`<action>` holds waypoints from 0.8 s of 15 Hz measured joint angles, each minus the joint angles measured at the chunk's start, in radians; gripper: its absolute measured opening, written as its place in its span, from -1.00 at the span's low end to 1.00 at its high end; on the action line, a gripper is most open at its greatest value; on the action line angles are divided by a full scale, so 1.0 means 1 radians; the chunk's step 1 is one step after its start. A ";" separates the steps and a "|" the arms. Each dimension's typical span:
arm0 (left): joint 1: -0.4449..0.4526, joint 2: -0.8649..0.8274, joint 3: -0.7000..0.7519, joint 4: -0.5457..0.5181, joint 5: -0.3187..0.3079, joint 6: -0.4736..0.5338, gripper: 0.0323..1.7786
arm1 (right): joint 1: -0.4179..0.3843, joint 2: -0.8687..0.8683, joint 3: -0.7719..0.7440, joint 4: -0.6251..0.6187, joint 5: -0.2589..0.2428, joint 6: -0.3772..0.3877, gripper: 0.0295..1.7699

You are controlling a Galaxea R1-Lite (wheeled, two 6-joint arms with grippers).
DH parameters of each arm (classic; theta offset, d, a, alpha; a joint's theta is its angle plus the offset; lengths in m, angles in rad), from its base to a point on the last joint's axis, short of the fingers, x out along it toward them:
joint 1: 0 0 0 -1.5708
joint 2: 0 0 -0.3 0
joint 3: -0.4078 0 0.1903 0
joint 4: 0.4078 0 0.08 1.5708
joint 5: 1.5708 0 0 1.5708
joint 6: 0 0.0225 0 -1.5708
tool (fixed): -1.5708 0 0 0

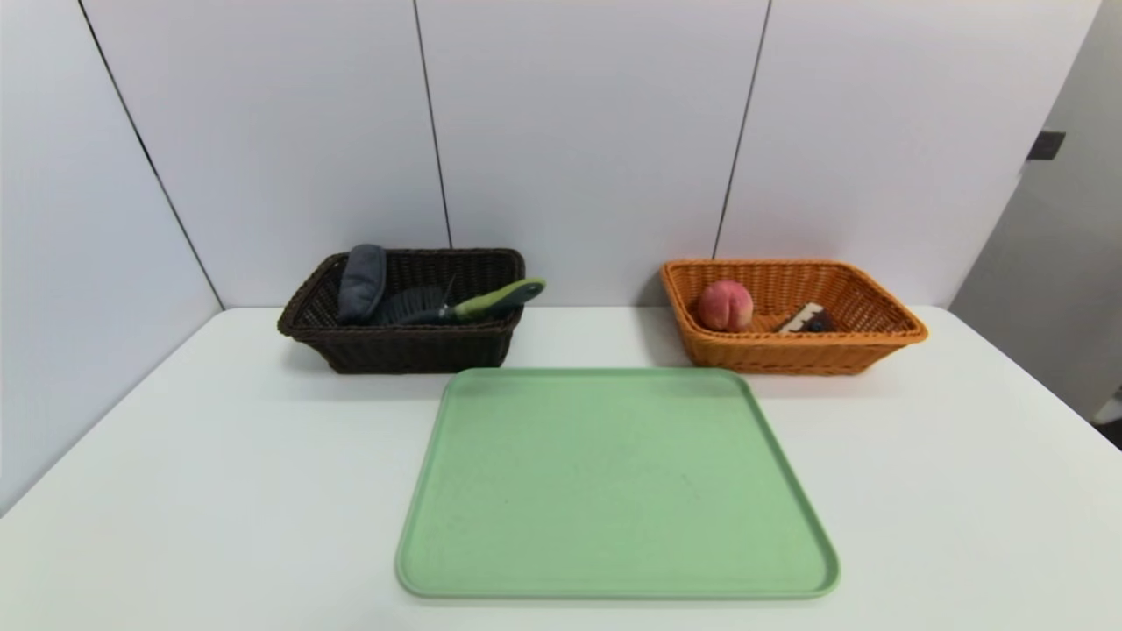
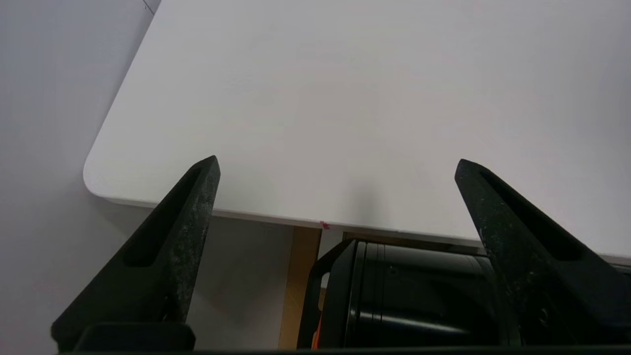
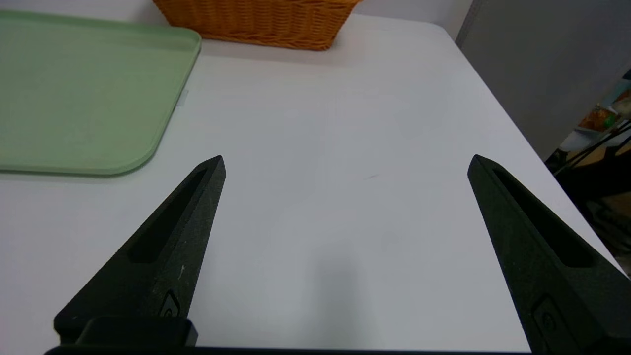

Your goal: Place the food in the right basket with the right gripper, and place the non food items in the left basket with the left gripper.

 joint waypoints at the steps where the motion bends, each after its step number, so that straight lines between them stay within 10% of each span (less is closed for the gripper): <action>1: 0.000 -0.013 0.029 -0.051 0.000 0.011 0.90 | 0.000 -0.005 0.025 -0.046 0.001 -0.002 0.91; 7: 0.000 -0.039 0.289 -0.514 -0.032 0.111 0.90 | 0.000 -0.092 0.123 -0.144 0.063 -0.069 0.91; 12: 0.001 -0.039 0.435 -0.754 -0.209 0.115 0.90 | 0.001 -0.109 0.174 -0.253 0.091 -0.061 0.91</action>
